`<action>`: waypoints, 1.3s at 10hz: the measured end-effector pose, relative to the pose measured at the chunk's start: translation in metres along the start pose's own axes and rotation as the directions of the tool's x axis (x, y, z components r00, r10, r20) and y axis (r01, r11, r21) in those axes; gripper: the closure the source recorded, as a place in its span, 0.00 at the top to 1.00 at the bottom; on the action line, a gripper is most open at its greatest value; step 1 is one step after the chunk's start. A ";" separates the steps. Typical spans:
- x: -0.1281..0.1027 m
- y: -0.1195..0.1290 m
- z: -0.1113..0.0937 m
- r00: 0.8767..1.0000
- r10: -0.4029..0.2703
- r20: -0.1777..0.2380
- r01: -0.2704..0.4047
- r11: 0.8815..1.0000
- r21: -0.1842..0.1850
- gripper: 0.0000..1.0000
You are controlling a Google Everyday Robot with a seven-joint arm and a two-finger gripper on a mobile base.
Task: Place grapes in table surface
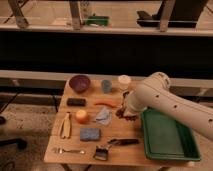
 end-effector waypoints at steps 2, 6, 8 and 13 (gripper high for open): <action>0.004 0.000 0.017 1.000 0.008 0.000 -0.008 1.000 -0.025 0.00; 0.024 0.003 0.053 1.000 0.010 -0.025 -0.012 0.997 -0.071 0.27; 0.034 0.009 0.076 0.999 0.014 -0.037 -0.018 0.994 -0.106 0.47; 0.028 0.010 0.087 0.999 0.014 -0.043 -0.019 0.991 -0.135 0.80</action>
